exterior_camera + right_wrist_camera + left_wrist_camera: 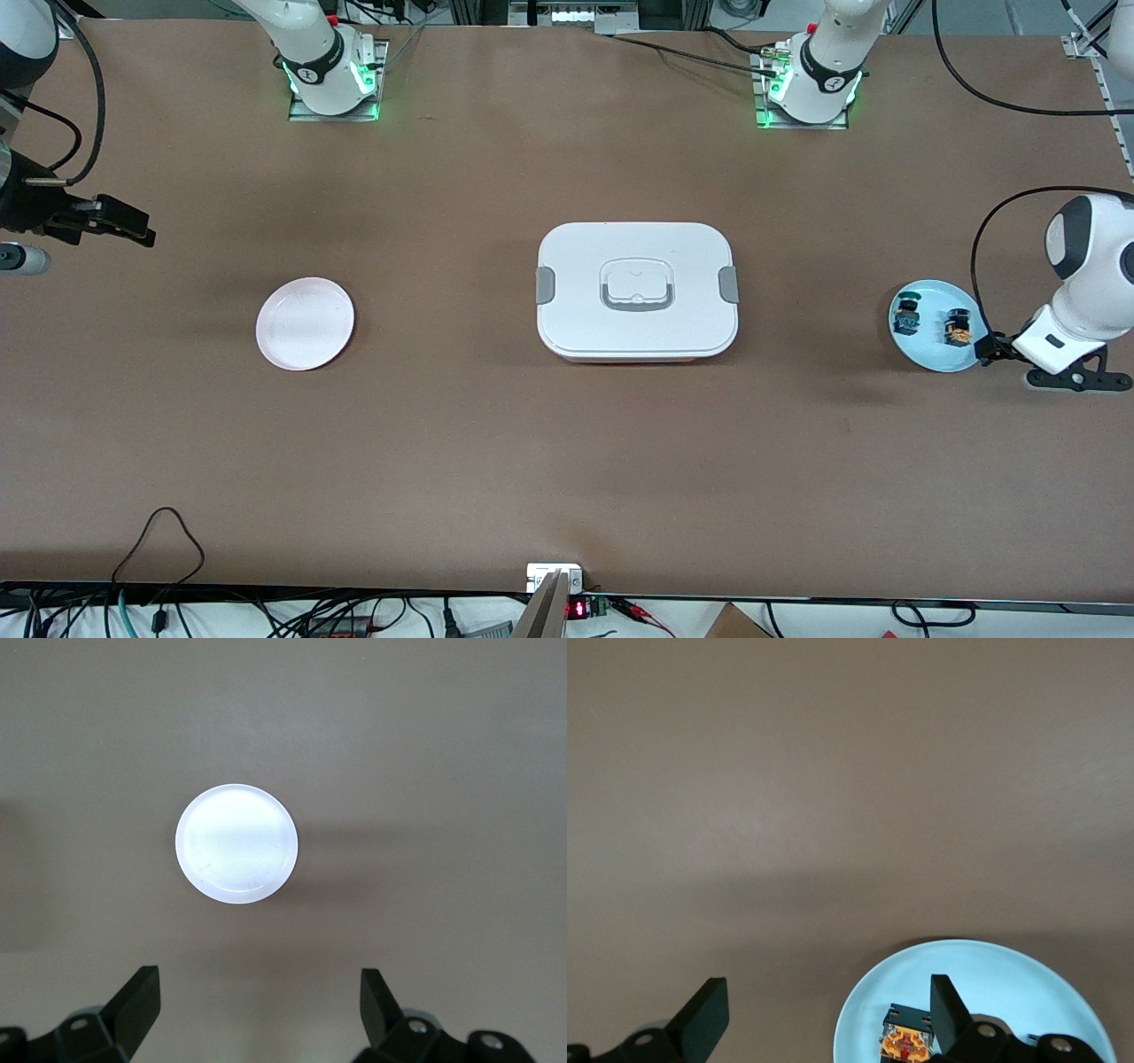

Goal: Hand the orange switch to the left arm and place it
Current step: 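Open the left gripper to release the switch beside the green switch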

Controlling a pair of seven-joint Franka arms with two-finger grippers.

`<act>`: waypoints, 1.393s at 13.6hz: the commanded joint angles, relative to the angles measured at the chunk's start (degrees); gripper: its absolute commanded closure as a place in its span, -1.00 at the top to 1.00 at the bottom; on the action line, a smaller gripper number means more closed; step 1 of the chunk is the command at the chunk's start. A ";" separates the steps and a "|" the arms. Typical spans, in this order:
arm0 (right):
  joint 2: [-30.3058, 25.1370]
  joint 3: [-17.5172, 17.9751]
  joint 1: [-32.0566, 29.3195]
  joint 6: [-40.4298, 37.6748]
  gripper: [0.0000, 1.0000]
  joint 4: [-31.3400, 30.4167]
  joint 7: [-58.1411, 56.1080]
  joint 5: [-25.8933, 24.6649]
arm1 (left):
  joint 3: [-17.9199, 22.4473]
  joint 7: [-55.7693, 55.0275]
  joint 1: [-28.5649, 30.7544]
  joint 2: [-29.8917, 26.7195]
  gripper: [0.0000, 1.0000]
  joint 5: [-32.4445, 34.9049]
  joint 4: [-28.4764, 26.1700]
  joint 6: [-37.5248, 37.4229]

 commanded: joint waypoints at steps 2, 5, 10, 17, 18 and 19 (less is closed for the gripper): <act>-0.46 0.29 -0.32 -0.48 1.00 1.13 -0.23 -0.45 | -7.03 1.39 0.40 -7.02 1.00 -10.07 3.15 -13.70; -0.55 0.12 -0.50 -0.48 1.00 1.40 -0.22 0.08 | -13.18 1.39 0.05 -7.12 1.00 -11.95 13.43 -28.65; -0.46 0.12 -0.59 -1.53 1.00 1.40 -1.54 -0.19 | -18.48 1.47 -1.52 -10.42 1.00 -14.13 17.42 -34.05; -0.64 -0.23 -0.59 -2.50 1.00 1.40 -1.46 -0.45 | 13.92 1.30 -28.14 -23.45 1.00 -32.15 16.98 -42.74; -0.64 -0.24 -0.59 -2.50 1.00 1.40 -1.46 -0.36 | 17.70 1.30 -31.30 -25.12 1.00 -32.78 15.67 -43.36; -0.64 -0.24 -0.59 -2.50 1.00 1.40 -1.46 -0.45 | 22.26 1.39 -34.90 -27.05 1.00 -33.39 13.66 -43.37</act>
